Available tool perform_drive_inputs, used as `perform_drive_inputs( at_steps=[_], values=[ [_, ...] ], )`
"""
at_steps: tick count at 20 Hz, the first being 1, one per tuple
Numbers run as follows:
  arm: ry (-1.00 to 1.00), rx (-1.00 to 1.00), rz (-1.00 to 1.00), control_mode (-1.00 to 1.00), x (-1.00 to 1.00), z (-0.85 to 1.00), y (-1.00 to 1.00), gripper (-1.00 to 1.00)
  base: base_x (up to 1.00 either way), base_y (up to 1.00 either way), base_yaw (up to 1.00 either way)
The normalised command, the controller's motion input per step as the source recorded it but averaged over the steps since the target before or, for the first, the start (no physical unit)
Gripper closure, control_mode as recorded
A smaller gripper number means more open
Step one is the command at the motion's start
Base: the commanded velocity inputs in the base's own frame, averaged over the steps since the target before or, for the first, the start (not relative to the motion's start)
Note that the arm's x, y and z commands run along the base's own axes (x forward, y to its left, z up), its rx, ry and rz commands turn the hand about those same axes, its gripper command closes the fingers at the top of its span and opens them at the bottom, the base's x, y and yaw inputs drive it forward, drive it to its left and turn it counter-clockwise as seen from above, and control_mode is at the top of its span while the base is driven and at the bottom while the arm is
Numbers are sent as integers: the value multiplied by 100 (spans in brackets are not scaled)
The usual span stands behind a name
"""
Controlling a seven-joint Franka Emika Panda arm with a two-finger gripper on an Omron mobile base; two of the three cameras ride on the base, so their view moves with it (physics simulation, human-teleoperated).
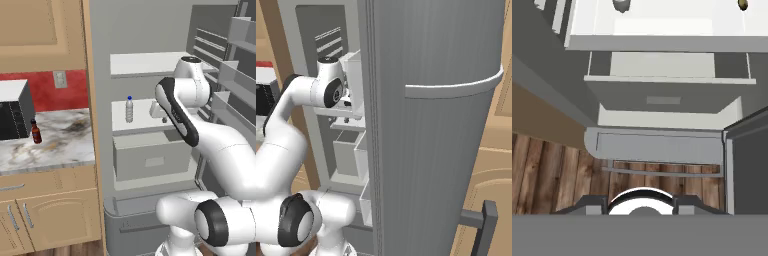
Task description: Place the condiment bottle and condiment bottle from the counter to the top shelf of the fridge. If the existing items in the fridge are on the top shelf, move them to other shelves.
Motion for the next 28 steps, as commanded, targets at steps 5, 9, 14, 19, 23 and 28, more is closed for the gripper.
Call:
perform_drive_inputs(
  at_steps=[5, 9, 14, 19, 23, 28],
  values=[
    [0, 0, 2, -100, -40, 0, 0, -100, 0, 0, 0],
    [0, 0, 2, -100, -79, 0, 0, -100, 0, 0, 0],
    [-4, 0, 0, -100, -62, 0, 0, -100, 0, 0, 0],
    [-7, 0, 0, -100, -33, 0, 0, -100, 0, 0, 0],
    [-6, 0, 1, 100, -10, 0, 1, -100, -17, 14, 1],
    [0, 0, 0, 100, 0, 0, 0, -100, -19, 87, 4]
  ],
)
